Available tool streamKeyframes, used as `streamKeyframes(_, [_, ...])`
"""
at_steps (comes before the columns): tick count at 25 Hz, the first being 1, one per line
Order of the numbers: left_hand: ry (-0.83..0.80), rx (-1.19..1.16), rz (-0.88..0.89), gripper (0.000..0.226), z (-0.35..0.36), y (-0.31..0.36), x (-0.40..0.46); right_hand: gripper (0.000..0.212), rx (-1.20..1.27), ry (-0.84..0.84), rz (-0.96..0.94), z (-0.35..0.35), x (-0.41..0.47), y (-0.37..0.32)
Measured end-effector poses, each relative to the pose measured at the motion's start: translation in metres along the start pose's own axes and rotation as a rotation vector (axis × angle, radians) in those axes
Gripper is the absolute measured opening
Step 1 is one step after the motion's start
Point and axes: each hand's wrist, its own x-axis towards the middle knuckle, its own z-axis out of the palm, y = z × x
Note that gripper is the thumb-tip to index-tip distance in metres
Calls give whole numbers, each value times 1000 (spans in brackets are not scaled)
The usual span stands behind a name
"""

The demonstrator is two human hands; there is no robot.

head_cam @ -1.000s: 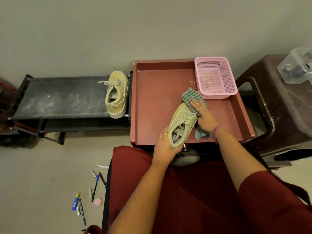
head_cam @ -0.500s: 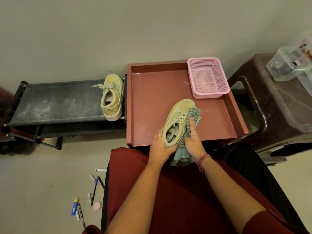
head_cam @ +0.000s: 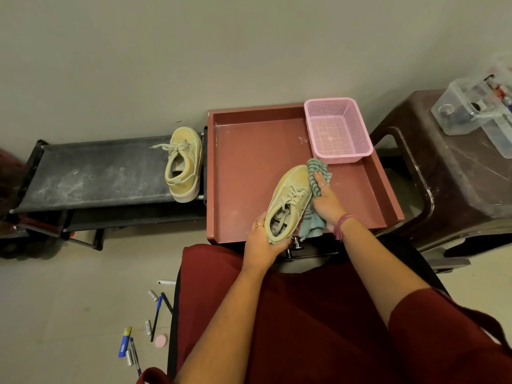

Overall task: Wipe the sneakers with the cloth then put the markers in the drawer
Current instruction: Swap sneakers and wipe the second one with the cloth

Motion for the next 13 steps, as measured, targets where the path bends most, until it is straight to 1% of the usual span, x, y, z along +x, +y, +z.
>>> streamKeyframes(2, [-2, -2, -5, 79, 1, -2, 1, 82, 230, 31, 79, 7, -15, 3])
streamKeyframes(4, [4, -6, -6, 79, 3, -4, 1, 81, 361, 11, 128, 12, -35, 8])
streamKeyframes(6, [17, -8, -8, 81, 3, -2, 0, 83, 366, -66, 174, 16, -53, 16])
streamKeyframes(10, [41, -18, -23, 82, 3, 2, -3, 89, 255, -195, 243, 10, -76, 32])
streamKeyframes(13, [99, -58, -46, 71, 5, 14, -11, 89, 213, -228, 264, -4, -83, 31])
